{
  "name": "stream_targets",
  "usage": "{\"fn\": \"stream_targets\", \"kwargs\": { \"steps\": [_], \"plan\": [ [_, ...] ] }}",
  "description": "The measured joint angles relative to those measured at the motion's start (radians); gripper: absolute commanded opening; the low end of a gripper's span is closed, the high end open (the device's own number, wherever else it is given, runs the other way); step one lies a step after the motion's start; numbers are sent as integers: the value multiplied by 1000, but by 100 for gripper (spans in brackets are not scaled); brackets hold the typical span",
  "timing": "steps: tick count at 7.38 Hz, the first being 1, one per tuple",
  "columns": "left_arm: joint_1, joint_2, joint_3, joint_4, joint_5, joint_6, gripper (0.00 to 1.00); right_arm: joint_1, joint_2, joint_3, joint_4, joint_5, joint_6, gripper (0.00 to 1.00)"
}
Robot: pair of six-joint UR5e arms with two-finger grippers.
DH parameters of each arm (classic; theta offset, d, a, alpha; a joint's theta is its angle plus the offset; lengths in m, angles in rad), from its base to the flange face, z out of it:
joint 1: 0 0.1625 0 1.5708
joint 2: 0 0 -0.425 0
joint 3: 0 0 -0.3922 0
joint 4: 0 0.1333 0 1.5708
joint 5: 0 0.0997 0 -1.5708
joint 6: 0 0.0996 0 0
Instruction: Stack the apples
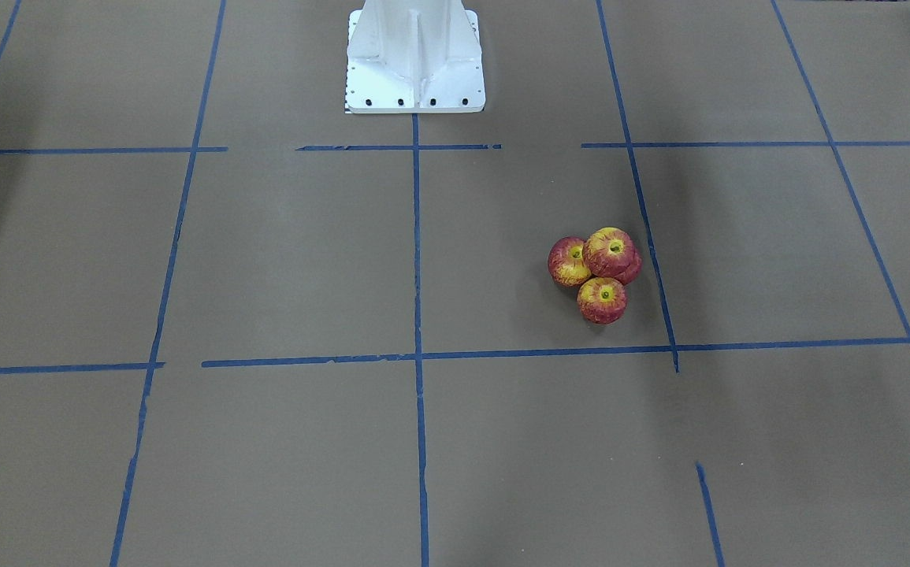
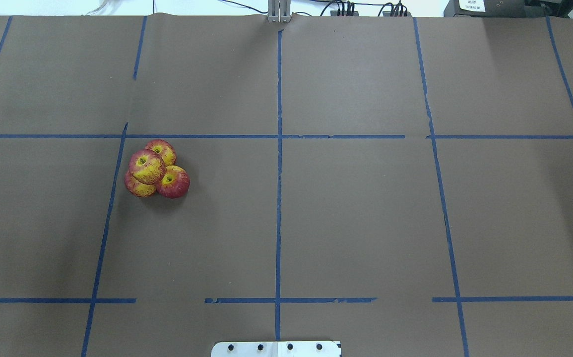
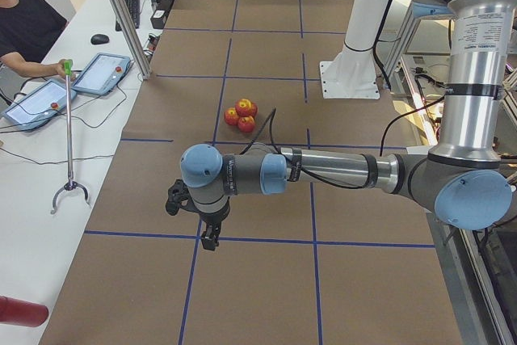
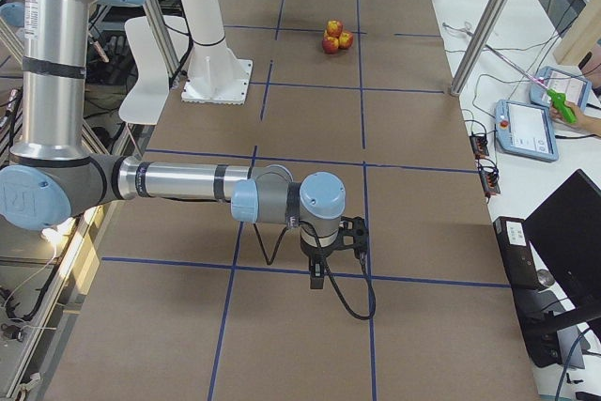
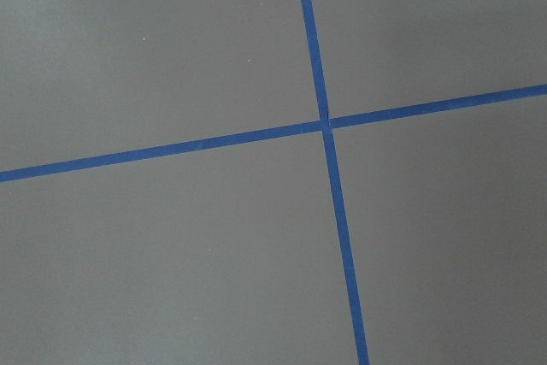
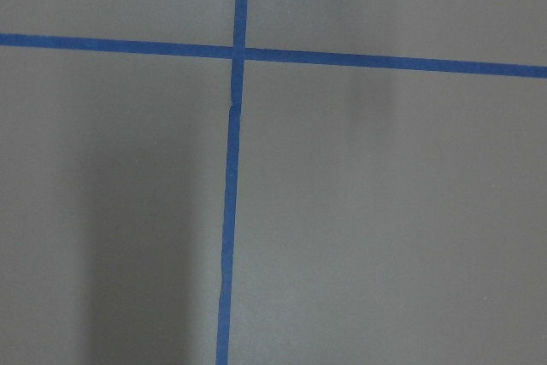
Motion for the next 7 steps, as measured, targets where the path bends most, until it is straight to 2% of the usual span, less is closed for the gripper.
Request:
{"fn": "stream_targets", "kwargs": {
  "steps": [7],
  "plan": [
    [2, 0, 9, 16, 6, 3, 100, 0, 0, 0, 0, -1, 0, 100]
  ]
}}
